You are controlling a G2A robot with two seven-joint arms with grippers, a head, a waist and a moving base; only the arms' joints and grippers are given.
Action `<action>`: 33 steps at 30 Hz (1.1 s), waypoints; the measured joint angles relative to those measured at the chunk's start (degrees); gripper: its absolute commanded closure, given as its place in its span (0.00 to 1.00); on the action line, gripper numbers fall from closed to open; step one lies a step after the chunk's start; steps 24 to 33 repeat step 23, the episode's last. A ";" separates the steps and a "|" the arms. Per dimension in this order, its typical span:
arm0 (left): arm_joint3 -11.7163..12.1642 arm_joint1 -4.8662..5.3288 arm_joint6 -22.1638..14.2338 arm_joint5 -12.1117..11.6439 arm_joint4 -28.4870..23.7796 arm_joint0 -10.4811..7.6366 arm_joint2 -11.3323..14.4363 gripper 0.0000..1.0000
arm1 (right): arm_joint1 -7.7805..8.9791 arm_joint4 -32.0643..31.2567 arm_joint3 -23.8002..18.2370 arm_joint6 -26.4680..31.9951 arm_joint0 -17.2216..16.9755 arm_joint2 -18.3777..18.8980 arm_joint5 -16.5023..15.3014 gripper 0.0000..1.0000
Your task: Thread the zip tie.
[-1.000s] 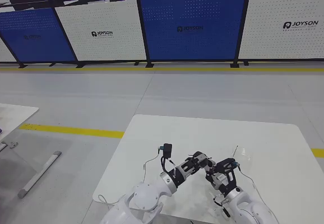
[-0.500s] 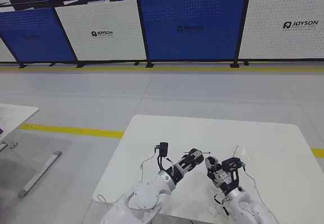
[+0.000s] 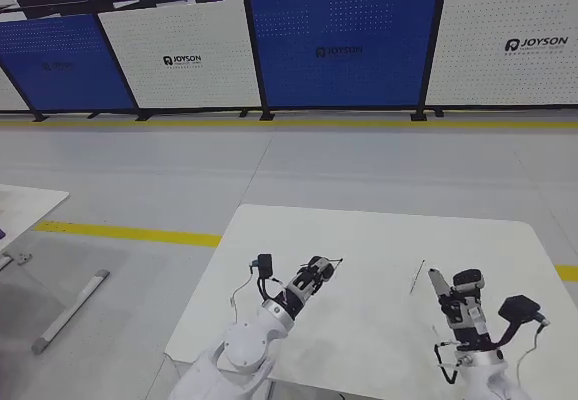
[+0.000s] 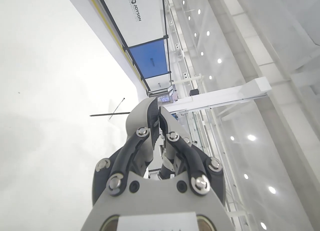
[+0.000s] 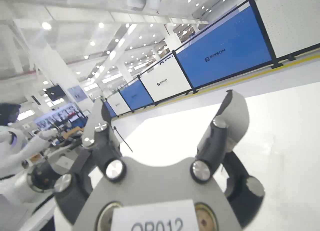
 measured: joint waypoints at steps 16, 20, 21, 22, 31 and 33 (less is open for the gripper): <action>3.06 -0.75 7.41 0.95 -2.15 -1.49 -0.46 1.00 | 0.26 10.33 0.17 -1.38 -1.95 5.00 0.12 0.00; 4.83 -1.32 13.84 0.69 1.95 -2.07 1.07 1.00 | 0.24 16.53 -0.02 -1.47 -3.17 8.66 4.03 0.00; 4.90 -1.37 14.18 0.46 1.95 -2.05 1.25 1.00 | 0.23 16.86 -0.13 -1.31 -3.18 8.76 4.43 0.00; 4.90 -1.38 14.20 0.36 1.88 -2.03 1.30 1.00 | 0.22 16.90 -0.17 -1.25 -3.17 8.74 4.50 0.00; 4.89 -1.38 14.14 0.36 1.84 -2.03 1.29 1.00 | 0.22 16.84 -0.17 -1.25 -3.16 8.71 4.46 0.00; 4.89 -1.38 14.14 0.36 1.84 -2.03 1.29 1.00 | 0.22 16.84 -0.17 -1.25 -3.16 8.71 4.46 0.00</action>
